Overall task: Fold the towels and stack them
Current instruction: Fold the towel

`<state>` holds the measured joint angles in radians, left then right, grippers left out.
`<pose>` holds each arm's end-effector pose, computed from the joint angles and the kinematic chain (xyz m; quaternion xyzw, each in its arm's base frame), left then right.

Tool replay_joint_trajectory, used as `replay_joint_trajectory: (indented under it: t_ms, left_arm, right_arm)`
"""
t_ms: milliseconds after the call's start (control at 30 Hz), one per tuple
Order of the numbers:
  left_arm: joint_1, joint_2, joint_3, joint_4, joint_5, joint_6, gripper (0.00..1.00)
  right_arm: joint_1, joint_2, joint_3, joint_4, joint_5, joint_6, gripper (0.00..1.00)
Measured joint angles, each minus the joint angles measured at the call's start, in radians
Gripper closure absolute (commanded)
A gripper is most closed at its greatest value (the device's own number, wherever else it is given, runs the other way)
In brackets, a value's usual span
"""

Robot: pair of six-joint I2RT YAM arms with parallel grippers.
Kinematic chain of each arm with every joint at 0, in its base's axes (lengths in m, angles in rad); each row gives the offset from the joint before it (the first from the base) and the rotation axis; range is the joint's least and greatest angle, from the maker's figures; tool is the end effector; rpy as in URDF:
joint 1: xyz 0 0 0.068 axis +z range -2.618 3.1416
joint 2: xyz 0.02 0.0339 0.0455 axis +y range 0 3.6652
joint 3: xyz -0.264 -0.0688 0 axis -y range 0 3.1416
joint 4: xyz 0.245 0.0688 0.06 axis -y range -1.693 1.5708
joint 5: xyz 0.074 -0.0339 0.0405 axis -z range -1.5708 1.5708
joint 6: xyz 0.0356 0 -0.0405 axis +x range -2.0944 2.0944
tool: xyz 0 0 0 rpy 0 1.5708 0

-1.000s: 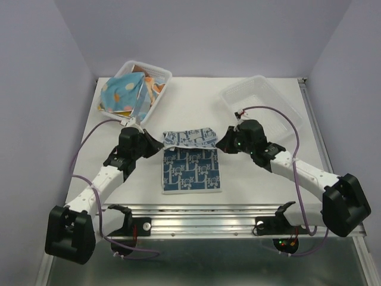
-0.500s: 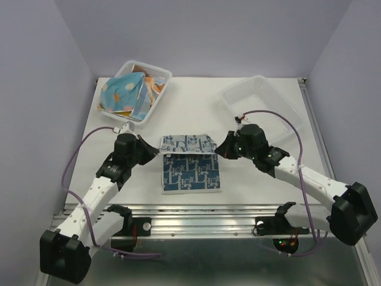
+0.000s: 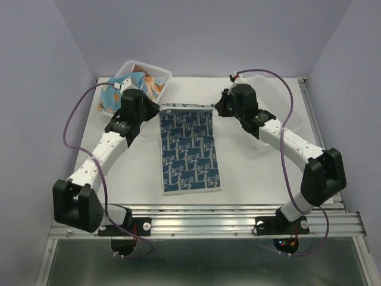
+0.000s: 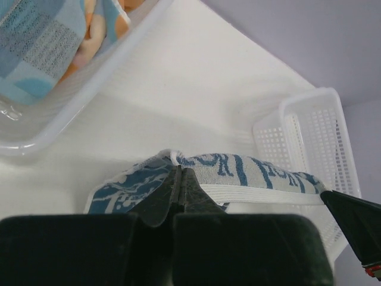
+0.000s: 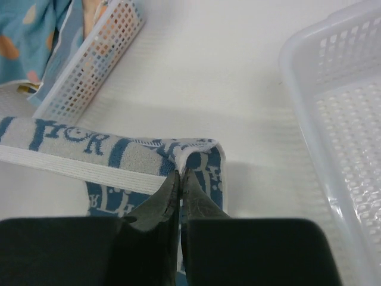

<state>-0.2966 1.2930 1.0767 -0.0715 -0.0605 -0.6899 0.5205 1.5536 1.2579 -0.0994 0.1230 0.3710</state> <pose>0.2921 -0.0870 0.3423 -0.1742 0.7819 -0.2619 0.5383 0.3216 0.1793 0.3214 -0.0280 0.8308 0.1925 0.5215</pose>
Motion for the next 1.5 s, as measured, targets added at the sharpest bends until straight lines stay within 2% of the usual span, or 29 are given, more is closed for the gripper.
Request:
replay_joint_trajectory:
  t_ms: [133,300,533,733,1000,1300,1500]
  left_arm:
    - [0.008,0.119,0.085,0.002,-0.005,0.032,1.0]
    - [0.016,0.211,0.117,0.002,-0.001,0.058,1.0]
    - [0.035,0.212,0.089,0.019,0.017,0.071,1.0]
    - [0.03,0.082,-0.097,0.037,0.075,0.041,1.0]
    - [-0.005,-0.19,-0.384,0.008,0.098,-0.02,1.0]
    - [-0.068,-0.461,-0.475,-0.123,0.089,-0.109,1.0]
    - [-0.133,-0.591,-0.544,-0.217,0.056,-0.19,1.0]
  right_arm:
    - [-0.056,0.092,0.06,0.028,-0.095,-0.082,0.99]
    - [-0.12,0.195,0.123,0.033,-0.239,-0.162,0.99]
    - [-0.129,0.191,0.101,0.027,-0.362,-0.174,0.99]
    - [-0.111,0.042,-0.087,0.011,-0.388,-0.124,0.99]
    - [0.008,-0.204,-0.33,-0.02,-0.342,-0.03,0.99]
    - [0.079,-0.388,-0.511,-0.043,-0.314,0.093,0.99]
    - [0.104,-0.429,-0.569,-0.05,-0.314,0.14,0.99]
